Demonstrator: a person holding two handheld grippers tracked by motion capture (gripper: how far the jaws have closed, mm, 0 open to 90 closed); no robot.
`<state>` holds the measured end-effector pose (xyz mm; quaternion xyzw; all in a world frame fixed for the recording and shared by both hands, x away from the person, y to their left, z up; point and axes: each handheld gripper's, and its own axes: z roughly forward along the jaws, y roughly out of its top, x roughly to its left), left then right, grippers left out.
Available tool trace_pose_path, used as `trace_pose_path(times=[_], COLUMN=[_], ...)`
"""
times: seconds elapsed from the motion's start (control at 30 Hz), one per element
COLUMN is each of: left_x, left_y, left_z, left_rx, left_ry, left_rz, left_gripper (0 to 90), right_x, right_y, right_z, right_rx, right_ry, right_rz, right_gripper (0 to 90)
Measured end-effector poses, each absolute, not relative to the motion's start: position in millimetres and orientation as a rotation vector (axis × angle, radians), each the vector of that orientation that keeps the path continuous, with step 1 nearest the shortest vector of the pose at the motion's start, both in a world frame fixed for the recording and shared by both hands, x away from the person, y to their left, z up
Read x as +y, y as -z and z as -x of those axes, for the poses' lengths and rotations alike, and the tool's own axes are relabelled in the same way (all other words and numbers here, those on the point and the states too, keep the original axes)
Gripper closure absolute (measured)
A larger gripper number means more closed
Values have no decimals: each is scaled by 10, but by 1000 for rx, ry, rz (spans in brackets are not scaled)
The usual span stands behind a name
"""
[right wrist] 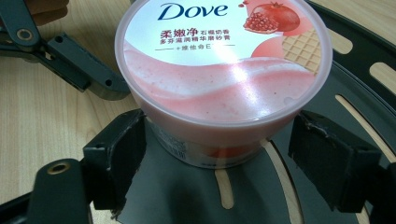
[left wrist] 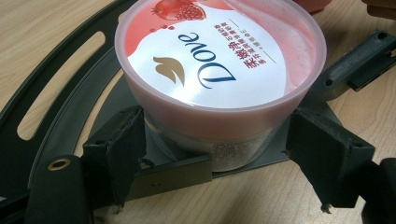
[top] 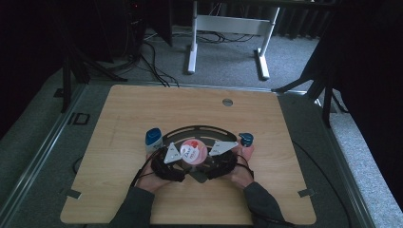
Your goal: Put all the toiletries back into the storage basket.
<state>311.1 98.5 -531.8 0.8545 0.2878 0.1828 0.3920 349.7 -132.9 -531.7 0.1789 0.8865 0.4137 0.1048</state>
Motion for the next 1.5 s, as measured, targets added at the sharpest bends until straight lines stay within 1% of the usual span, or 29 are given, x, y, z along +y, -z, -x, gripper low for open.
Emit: trace_pose_path(times=[0.1,0.17,0.23,0.3,0.33,0.37,0.53,0.7,0.8,0.93,1.0,1.23,1.33,1.5], left_x=[989,986,1008,1020,1024,1021,988,972,975,954,947,949,970,1015], left_y=[5325,5345,5364,5364,5362,5363,5358,5359,5351,5348,5337,5243,5218,5195], left_z=[-3112,-3106,-3088,-3084,-3076,-3070,-3033,-3000,-3022,-3014,-3004,-2949,-2889,-2765], left_rx=[738,753,756,759,764,766,773,775,781,789,806,816,811,789], left_ry=[-458,-469,-475,-472,-481,-486,-518,-549,-516,-526,-538,-577,-579,-549], left_rz=[-2168,-2187,-2171,-2163,-2163,-2161,-2174,-2181,-2180,-2188,-2173,-2135,-2103,-2065], left_gripper=[209,222,247,285,285,305,322,349,325,307,282,283,318,412], right_x=[-1335,-1349,-1365,-1374,-1381,-1388,-1402,-1423,-1429,-1423,-1426,-1429,-1430,-1436], right_y=[5320,5320,5326,5328,5330,5331,5324,5326,5328,5328,5330,5334,5331,5326], right_z=[-3503,-3508,-3512,-3512,-3512,-3509,-3486,-3486,-3491,-3489,-3490,-3486,-3483,-3477], right_rx=[2616,2621,2623,2620,2615,2608,2604,2601,2602,2601,2599,2597,2596,2595], right_ry=[-1220,-1233,-1239,-1244,-1246,-1246,-1234,-1242,-1244,-1250,-1250,-1256,-1257,-1256], right_rz=[-529,-540,-554,-552,-555,-563,-570,-580,-583,-588,-586,-594,-593,-592], right_gripper=[195,227,258,263,272,289,317,324,324,324,323,327,336,350])
